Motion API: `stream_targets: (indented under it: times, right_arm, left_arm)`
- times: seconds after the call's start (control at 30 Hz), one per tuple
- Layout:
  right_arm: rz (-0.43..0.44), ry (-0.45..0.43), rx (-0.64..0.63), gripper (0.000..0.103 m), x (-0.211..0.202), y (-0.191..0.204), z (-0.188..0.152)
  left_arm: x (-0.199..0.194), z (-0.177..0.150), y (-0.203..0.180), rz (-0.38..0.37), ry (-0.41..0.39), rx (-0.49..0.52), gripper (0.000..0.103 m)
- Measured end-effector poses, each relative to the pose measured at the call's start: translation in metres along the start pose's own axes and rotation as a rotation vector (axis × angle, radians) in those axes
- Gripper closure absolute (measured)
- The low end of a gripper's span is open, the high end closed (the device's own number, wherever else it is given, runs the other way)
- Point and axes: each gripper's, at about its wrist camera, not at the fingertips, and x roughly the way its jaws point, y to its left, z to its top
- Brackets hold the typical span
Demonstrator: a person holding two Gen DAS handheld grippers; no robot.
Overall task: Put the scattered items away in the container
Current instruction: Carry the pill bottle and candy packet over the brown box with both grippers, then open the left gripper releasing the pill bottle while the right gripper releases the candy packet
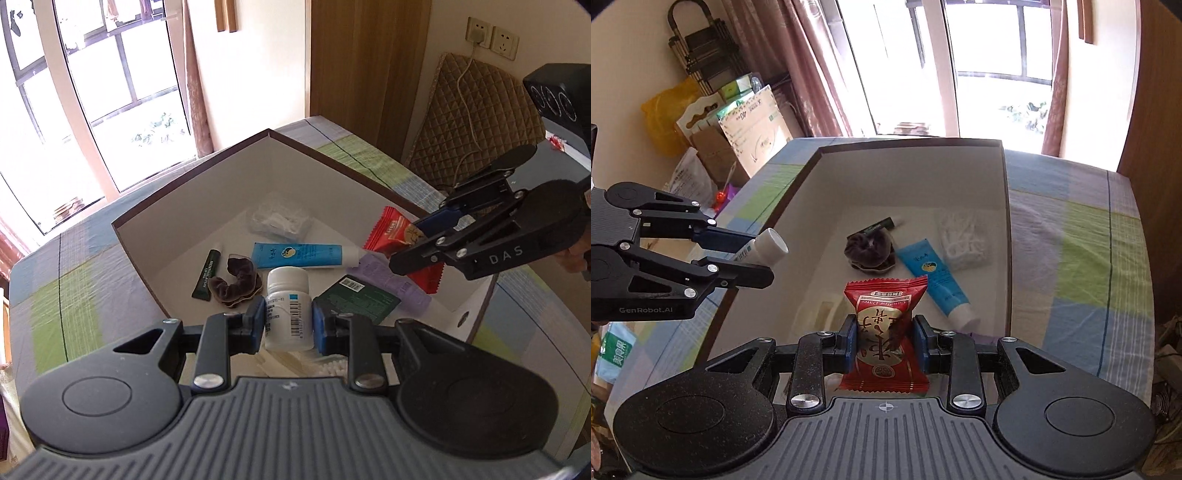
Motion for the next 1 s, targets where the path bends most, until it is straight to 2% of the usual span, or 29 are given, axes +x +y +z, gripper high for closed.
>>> stream_targets:
  times: [0.43, 1.0]
  right_arm:
    - [-0.005, 0.051, -0.046, 0.069, 0.042, -0.025, 0.016]
    - [-0.033, 0.047, -0.174, 0.069, 0.058, -0.029, 0.026]
  left_arm:
    - [0.074, 0.017, 0.017, -0.033, 0.085, 0.01, 0.081]
    - [0.126, 0.021, 0.02, -0.047, 0.167, 0.049, 0.08]
